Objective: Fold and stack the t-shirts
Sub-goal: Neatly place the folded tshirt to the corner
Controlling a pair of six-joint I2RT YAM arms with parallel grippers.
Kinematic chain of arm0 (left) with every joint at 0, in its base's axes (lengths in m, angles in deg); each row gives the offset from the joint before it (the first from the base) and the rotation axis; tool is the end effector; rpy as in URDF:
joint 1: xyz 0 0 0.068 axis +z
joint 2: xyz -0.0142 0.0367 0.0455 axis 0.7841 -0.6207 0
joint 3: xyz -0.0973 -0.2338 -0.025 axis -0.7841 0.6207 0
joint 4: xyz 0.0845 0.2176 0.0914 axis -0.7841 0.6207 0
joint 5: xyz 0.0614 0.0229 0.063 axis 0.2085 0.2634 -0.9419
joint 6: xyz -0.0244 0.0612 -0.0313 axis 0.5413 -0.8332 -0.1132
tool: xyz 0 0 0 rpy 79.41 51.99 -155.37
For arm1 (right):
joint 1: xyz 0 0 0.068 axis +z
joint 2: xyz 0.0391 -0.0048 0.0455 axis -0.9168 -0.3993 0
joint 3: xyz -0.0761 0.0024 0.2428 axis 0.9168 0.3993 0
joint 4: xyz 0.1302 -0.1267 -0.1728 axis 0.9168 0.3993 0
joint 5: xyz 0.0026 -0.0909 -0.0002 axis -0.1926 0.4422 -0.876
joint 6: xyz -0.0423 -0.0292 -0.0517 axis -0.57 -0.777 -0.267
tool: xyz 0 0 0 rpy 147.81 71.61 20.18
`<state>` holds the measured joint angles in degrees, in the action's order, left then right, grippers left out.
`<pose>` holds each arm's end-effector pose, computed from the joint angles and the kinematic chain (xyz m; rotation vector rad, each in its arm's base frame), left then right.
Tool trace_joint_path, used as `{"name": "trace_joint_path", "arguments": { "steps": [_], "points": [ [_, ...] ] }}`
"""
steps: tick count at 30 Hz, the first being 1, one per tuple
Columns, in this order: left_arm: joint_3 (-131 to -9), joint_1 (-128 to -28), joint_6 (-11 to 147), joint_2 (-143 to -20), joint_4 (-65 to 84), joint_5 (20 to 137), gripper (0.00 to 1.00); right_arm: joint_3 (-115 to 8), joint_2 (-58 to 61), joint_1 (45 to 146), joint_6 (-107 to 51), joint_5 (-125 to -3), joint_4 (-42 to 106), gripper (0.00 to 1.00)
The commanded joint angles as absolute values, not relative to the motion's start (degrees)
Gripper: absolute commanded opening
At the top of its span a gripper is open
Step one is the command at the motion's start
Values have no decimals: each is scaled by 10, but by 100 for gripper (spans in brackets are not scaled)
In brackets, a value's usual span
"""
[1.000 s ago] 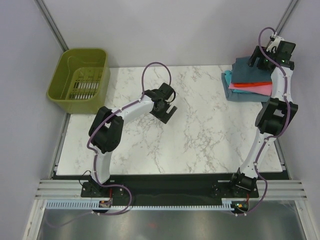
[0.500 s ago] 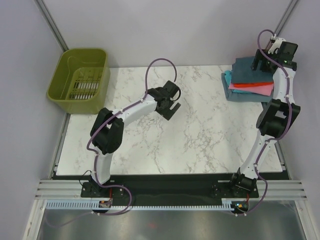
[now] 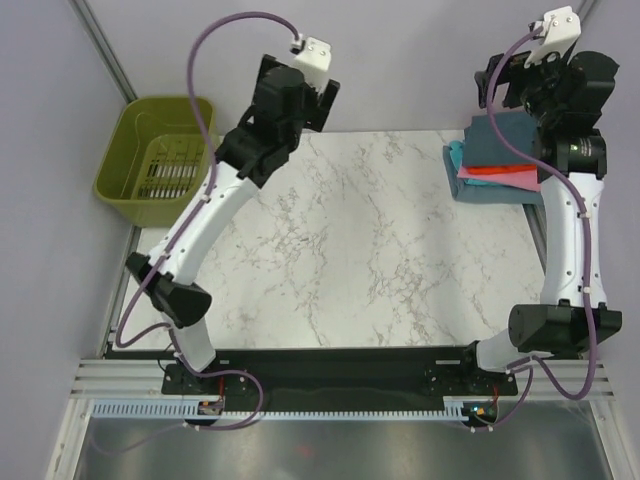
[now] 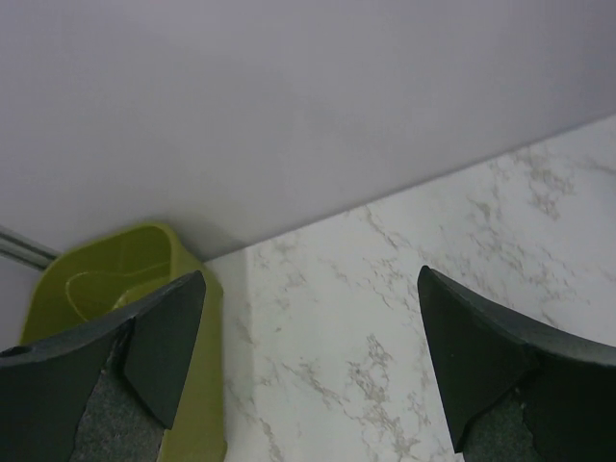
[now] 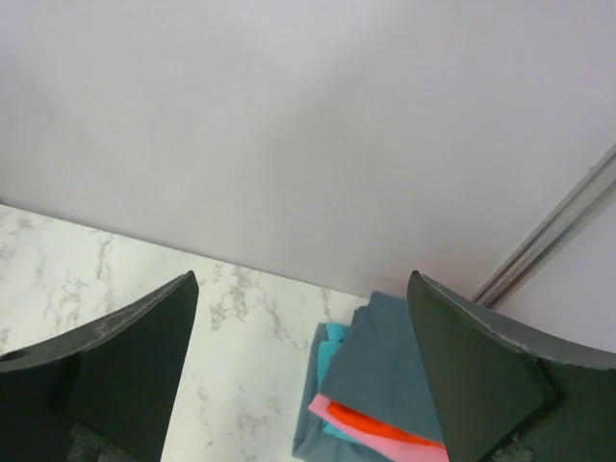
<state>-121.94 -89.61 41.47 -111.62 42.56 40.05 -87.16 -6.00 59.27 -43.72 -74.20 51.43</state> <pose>0.3443 -0.2300 0.4516 0.4291 1.7109 0.1771 0.3409 -0.0243 0.5000 -0.2692 1.5326 0.0179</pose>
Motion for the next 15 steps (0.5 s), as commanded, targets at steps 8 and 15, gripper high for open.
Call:
{"name": "trace_joint_path", "arguments": {
  "steps": [8, 15],
  "points": [
    [-1014, -807, 491, -923, 391, 434, 99, -711, -19, 661, -306, -590, 631, 98],
    [-1016, -791, 483, -890, 403, 532, 99, -678, 54, 661, -305, -577, 639, 98]
  ]
}}
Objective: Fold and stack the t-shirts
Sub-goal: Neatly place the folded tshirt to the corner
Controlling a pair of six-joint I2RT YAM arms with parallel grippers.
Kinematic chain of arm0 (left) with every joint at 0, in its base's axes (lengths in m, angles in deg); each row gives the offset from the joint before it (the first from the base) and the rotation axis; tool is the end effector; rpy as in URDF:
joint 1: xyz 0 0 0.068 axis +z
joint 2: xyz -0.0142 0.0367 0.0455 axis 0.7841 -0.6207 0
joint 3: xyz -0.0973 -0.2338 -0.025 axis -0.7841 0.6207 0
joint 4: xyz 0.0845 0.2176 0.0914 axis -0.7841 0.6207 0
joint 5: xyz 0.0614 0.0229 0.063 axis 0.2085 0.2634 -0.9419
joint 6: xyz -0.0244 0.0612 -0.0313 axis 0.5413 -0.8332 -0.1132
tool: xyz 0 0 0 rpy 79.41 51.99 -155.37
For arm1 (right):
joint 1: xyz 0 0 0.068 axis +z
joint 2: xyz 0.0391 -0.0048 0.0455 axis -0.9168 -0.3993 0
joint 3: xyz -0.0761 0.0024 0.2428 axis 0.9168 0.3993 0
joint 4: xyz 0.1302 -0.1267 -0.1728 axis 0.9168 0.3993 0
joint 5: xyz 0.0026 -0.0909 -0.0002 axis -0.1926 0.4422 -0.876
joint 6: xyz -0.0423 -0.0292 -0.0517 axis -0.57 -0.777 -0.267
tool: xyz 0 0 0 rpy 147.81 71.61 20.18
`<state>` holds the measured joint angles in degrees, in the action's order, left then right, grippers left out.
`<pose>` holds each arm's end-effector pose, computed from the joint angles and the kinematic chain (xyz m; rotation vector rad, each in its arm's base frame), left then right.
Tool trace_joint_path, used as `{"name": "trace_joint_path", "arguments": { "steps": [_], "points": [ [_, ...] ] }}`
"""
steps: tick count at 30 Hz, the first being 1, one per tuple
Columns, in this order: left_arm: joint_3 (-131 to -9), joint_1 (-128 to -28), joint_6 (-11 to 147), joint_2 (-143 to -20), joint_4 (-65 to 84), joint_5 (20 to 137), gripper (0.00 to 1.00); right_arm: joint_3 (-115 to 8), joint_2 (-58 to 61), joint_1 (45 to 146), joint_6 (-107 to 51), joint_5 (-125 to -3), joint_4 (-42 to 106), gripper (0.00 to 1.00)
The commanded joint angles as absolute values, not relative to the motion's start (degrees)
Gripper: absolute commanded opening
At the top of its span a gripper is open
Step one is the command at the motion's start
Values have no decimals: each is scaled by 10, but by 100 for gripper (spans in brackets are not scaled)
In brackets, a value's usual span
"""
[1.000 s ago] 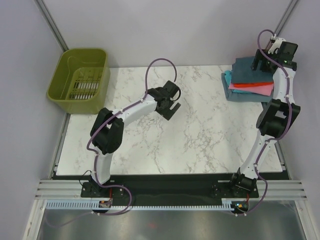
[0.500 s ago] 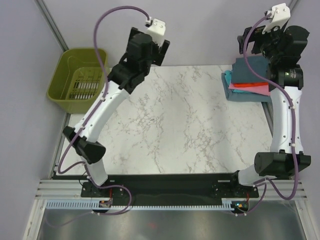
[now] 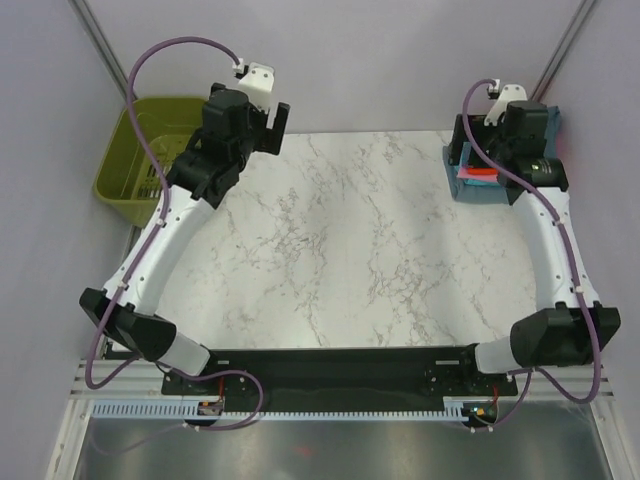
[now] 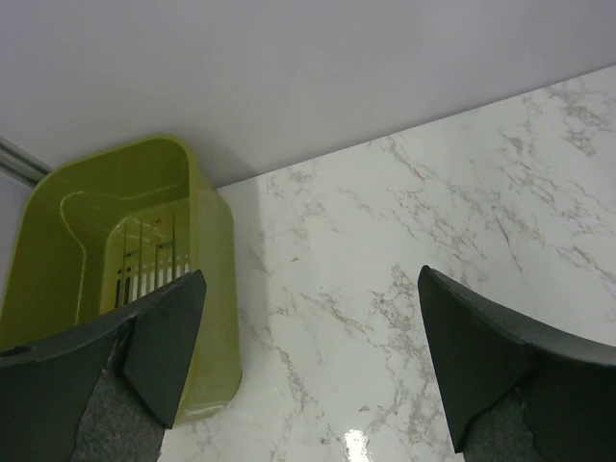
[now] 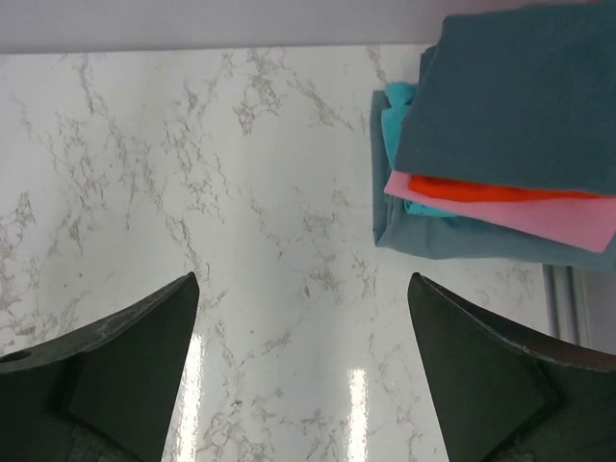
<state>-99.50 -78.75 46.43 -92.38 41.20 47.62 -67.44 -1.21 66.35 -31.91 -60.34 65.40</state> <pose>0.3141 -0.1346 0.4439 0.2996 1.7804 0.1441 0.3372 0.0035 0.3780 0.0092 2.0599 0.0996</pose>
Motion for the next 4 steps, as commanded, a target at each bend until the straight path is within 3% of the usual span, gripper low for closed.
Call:
{"name": "trace_joint_path", "arguments": {
  "steps": [1, 4],
  "points": [
    [-1018, -791, 479, -888, 405, 538, 99, -678, 57, 662, -312, -596, 644, 98],
    [-1018, -791, 461, -882, 407, 569, 99, -679, 65, 661, -308, -611, 655, 98]
  ]
}}
